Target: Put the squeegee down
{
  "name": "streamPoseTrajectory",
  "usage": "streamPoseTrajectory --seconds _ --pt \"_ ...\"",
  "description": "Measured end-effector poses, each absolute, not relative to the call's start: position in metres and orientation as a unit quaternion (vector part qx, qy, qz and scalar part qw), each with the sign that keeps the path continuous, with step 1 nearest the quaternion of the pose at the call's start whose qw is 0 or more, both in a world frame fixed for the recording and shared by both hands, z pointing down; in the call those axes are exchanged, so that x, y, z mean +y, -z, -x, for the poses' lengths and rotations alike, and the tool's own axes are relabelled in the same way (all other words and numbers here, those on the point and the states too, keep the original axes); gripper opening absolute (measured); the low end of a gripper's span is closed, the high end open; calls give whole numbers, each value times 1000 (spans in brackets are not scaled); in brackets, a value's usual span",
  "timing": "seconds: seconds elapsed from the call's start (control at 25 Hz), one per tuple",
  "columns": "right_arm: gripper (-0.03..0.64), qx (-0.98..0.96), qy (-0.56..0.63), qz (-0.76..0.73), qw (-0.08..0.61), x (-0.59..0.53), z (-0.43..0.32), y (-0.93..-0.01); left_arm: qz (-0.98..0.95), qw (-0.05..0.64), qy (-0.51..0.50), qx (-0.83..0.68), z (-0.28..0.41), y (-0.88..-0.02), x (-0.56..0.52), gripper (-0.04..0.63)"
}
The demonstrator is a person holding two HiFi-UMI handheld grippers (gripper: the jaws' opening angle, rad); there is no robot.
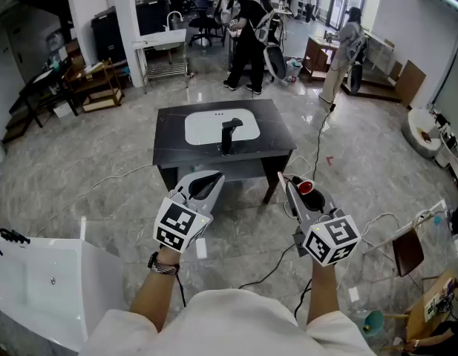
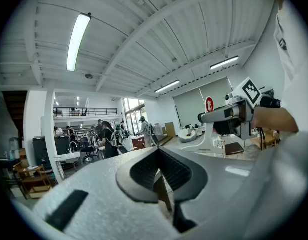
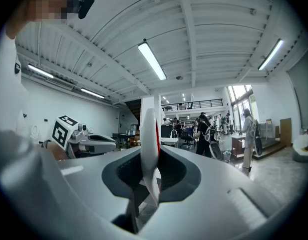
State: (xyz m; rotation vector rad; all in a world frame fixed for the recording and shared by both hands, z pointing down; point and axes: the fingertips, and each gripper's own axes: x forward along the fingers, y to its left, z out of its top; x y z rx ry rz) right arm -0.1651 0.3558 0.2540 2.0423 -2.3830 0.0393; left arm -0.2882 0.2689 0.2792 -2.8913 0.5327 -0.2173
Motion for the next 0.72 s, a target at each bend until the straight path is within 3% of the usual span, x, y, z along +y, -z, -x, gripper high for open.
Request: streamPoseTrajectory --seconds 0.72 --pt "63 -764 -12 -645 -13 356 73 -254 970 85 77 213 221 -285 263 6"
